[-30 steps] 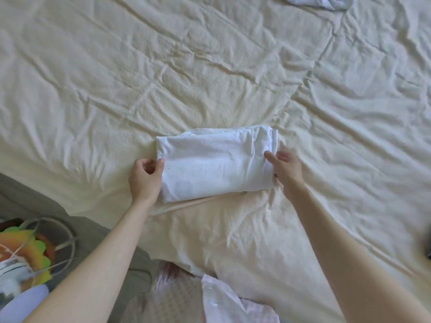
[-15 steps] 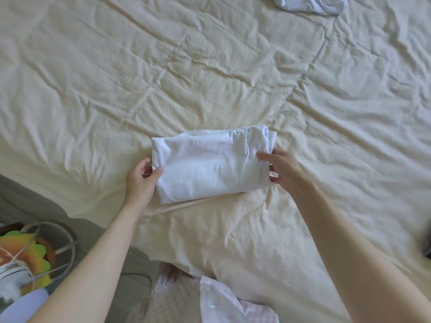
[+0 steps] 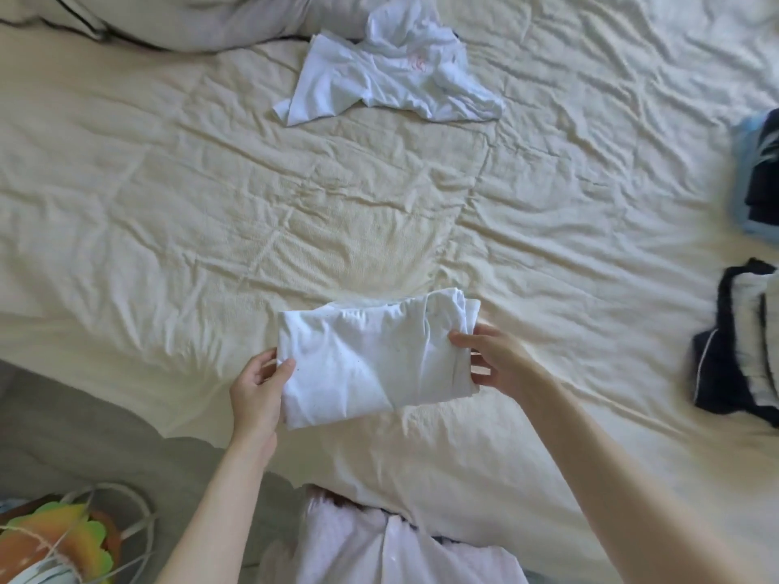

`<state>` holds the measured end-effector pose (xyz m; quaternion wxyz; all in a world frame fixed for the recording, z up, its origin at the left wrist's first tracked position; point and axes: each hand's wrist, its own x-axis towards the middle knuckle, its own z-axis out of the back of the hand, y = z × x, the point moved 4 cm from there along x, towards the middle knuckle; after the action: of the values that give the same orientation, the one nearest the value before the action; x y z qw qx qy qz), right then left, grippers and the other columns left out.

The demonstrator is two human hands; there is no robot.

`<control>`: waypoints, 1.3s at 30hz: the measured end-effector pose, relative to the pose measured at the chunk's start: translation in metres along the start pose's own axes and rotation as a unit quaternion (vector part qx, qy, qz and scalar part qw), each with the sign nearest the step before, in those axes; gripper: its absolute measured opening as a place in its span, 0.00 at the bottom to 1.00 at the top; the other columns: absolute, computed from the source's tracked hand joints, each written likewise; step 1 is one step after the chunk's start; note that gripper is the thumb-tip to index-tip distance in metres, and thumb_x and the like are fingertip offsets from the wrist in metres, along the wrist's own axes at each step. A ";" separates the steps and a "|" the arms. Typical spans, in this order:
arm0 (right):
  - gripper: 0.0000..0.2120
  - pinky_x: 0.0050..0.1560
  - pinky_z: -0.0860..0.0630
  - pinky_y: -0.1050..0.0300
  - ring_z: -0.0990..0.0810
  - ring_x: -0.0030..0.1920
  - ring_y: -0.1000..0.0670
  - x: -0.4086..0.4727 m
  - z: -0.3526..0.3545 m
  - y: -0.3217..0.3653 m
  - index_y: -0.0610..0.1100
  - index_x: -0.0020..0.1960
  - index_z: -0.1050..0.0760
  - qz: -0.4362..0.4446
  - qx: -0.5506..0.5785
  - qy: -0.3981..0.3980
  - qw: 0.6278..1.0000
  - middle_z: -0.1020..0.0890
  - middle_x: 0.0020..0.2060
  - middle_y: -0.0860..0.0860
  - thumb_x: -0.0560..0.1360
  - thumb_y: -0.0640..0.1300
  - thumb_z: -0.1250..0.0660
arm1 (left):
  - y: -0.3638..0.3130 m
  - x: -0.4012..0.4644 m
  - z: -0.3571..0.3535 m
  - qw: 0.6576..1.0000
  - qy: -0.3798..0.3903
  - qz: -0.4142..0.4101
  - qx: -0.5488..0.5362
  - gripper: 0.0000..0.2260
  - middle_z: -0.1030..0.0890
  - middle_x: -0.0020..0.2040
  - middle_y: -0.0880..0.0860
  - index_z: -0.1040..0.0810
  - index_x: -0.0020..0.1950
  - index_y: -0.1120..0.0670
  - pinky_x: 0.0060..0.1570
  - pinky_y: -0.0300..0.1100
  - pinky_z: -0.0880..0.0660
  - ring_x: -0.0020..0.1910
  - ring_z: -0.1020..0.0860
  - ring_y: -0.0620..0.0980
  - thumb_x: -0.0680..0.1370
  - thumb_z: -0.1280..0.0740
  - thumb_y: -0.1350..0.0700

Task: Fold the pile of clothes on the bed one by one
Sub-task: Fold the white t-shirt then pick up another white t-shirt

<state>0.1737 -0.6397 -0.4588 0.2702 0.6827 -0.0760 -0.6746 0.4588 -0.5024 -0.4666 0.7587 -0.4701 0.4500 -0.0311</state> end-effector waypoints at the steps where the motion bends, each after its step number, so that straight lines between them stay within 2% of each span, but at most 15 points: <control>1: 0.10 0.47 0.21 0.50 0.18 0.50 0.46 -0.014 0.004 -0.005 0.45 0.54 0.21 0.005 0.012 -0.003 1.000 0.16 0.50 0.47 0.73 0.39 0.30 | -0.004 -0.010 0.001 1.000 0.008 -0.003 0.004 0.10 0.20 0.47 0.51 0.23 0.52 0.50 0.52 0.46 0.26 0.48 0.22 0.50 0.74 0.30 0.62; 3: 0.10 0.49 0.22 0.50 0.18 0.51 0.45 -0.042 0.012 -0.017 0.45 0.56 0.22 0.018 0.031 -0.011 0.999 0.17 0.51 0.46 0.74 0.39 0.31 | -0.011 -0.030 0.002 0.999 0.028 -0.014 0.011 0.11 0.20 0.46 0.51 0.23 0.55 0.54 0.50 0.45 0.26 0.46 0.22 0.50 0.74 0.30 0.62; 7: 0.10 0.51 0.23 0.49 0.19 0.52 0.42 -0.093 0.030 -0.050 0.43 0.56 0.21 0.034 0.062 -0.054 0.996 0.17 0.52 0.44 0.74 0.41 0.31 | -0.018 -0.063 0.001 0.995 0.089 -0.034 0.042 0.15 0.20 0.51 0.56 0.24 0.61 0.58 0.54 0.48 0.25 0.50 0.22 0.53 0.74 0.30 0.61; 10: 0.11 0.52 0.23 0.49 0.19 0.52 0.42 -0.125 0.041 -0.082 0.43 0.56 0.21 0.042 0.091 -0.089 0.991 0.17 0.52 0.44 0.74 0.41 0.31 | -0.014 -0.088 -0.001 0.988 0.134 -0.043 0.056 0.12 0.20 0.48 0.54 0.24 0.58 0.56 0.42 0.41 0.26 0.45 0.22 0.50 0.75 0.31 0.62; 12: 0.10 0.52 0.23 0.49 0.18 0.50 0.43 -0.143 0.049 -0.103 0.44 0.55 0.21 0.050 0.116 -0.102 0.987 0.17 0.51 0.45 0.75 0.42 0.31 | -0.011 -0.104 -0.002 0.984 0.156 -0.050 0.066 0.12 0.20 0.47 0.53 0.24 0.57 0.55 0.39 0.39 0.26 0.43 0.21 0.49 0.75 0.31 0.62; 14: 0.09 0.53 0.23 0.47 0.18 0.51 0.43 -0.161 0.059 -0.126 0.46 0.55 0.22 0.051 0.140 -0.115 0.982 0.17 0.50 0.46 0.75 0.42 0.32 | -0.007 -0.119 -0.006 0.978 0.179 -0.058 0.088 0.12 0.20 0.48 0.53 0.24 0.57 0.54 0.41 0.42 0.25 0.44 0.21 0.50 0.75 0.30 0.61; 18: 0.08 0.49 0.22 0.50 0.18 0.48 0.44 -0.192 0.087 -0.169 0.45 0.54 0.21 0.047 0.198 -0.154 0.967 0.16 0.47 0.47 0.75 0.43 0.31 | 0.001 -0.151 -0.029 0.962 0.237 -0.052 0.125 0.12 0.19 0.48 0.56 0.22 0.58 0.56 0.52 0.53 0.23 0.47 0.21 0.56 0.75 0.31 0.62; 20: 0.08 0.48 0.22 0.50 0.18 0.48 0.44 -0.207 0.104 -0.187 0.46 0.54 0.21 0.047 0.225 -0.170 0.958 0.16 0.47 0.47 0.74 0.43 0.31 | 0.002 -0.168 -0.047 0.951 0.262 -0.067 0.153 0.12 0.19 0.47 0.55 0.22 0.58 0.55 0.50 0.52 0.23 0.47 0.20 0.56 0.75 0.31 0.63; 22: 0.09 0.48 0.22 0.50 0.18 0.49 0.44 -0.221 0.124 -0.203 0.45 0.54 0.22 0.049 0.251 -0.187 0.949 0.16 0.48 0.46 0.74 0.43 0.30 | 0.001 -0.188 -0.068 0.934 0.291 -0.091 0.185 0.09 0.18 0.45 0.53 0.21 0.54 0.54 0.43 0.46 0.22 0.44 0.19 0.52 0.75 0.31 0.62; 28: 0.09 0.44 0.24 0.51 0.19 0.49 0.44 -0.270 0.199 -0.259 0.45 0.54 0.22 0.078 0.315 -0.222 0.919 0.17 0.48 0.47 0.74 0.43 0.31 | 0.024 -0.267 -0.134 0.903 0.352 -0.110 0.221 0.07 0.18 0.44 0.54 0.22 0.50 0.53 0.37 0.39 0.26 0.41 0.21 0.50 0.75 0.32 0.63; 31: 0.08 0.44 0.24 0.51 0.19 0.49 0.44 -0.298 0.253 -0.303 0.46 0.53 0.21 0.087 0.355 -0.250 0.897 0.17 0.47 0.47 0.74 0.43 0.31 | 0.058 -0.324 -0.180 0.888 0.374 -0.113 0.241 0.06 0.19 0.44 0.54 0.21 0.49 0.52 0.38 0.40 0.26 0.40 0.21 0.50 0.75 0.31 0.63; 36: 0.04 0.33 0.26 0.58 0.18 0.41 0.47 -0.343 0.359 -0.377 0.44 0.49 0.20 0.090 0.389 -0.324 0.858 0.16 0.42 0.48 0.74 0.41 0.30 | 0.123 -0.424 -0.265 0.868 0.405 -0.120 0.259 0.08 0.18 0.38 0.50 0.21 0.44 0.48 0.36 0.39 0.24 0.37 0.19 0.45 0.75 0.31 0.62; 39: 0.03 0.34 0.26 0.58 0.19 0.40 0.48 -0.372 0.418 -0.409 0.44 0.47 0.20 0.093 0.395 -0.355 0.842 0.16 0.41 0.49 0.73 0.41 0.30 | 0.155 -0.478 -0.309 0.856 0.428 -0.116 0.265 0.07 0.18 0.35 0.48 0.21 0.45 0.49 0.32 0.34 0.25 0.34 0.19 0.42 0.75 0.32 0.63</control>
<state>-0.3640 -0.2326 -0.3006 -0.0057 0.4355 -0.4899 -0.7552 -0.1029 -0.4025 -0.3165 0.5778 -0.2400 0.6475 -0.4350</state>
